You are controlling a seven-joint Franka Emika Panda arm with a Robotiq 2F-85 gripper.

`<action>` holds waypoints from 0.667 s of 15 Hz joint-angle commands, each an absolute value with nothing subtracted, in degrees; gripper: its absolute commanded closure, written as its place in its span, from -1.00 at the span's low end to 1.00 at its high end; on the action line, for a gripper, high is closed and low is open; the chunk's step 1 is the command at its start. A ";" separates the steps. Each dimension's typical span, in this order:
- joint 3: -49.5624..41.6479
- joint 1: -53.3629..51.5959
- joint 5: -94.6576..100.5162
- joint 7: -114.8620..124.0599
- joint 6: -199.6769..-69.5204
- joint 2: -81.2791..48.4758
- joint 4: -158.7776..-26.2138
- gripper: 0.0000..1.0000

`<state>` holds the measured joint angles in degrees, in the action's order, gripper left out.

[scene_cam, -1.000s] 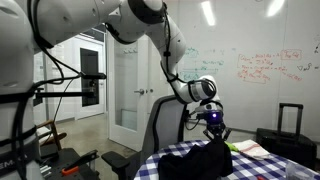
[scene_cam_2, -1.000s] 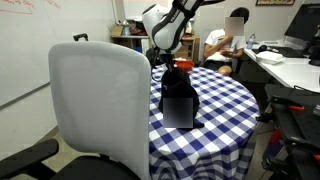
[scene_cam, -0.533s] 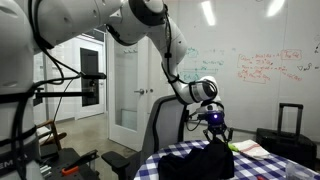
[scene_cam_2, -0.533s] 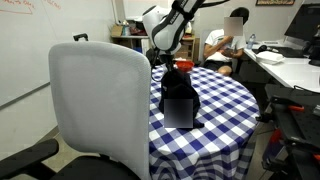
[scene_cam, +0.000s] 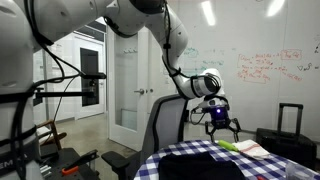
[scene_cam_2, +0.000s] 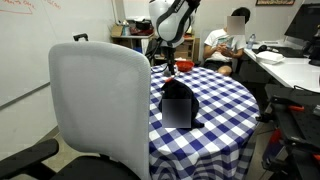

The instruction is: Pick up the cloth from the chair and put it on the table

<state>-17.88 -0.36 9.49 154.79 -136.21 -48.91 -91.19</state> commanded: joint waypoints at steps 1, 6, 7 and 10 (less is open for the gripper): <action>-18.65 -0.42 6.75 158.44 -138.99 -43.41 -97.56 -1.00; -29.49 -7.63 -5.06 158.19 -135.22 -40.84 -102.21 -1.00; -35.13 -11.85 -7.74 158.41 -133.21 -41.10 -103.46 -1.00; -32.08 -7.86 -5.26 157.89 -133.02 -40.86 -101.82 -1.00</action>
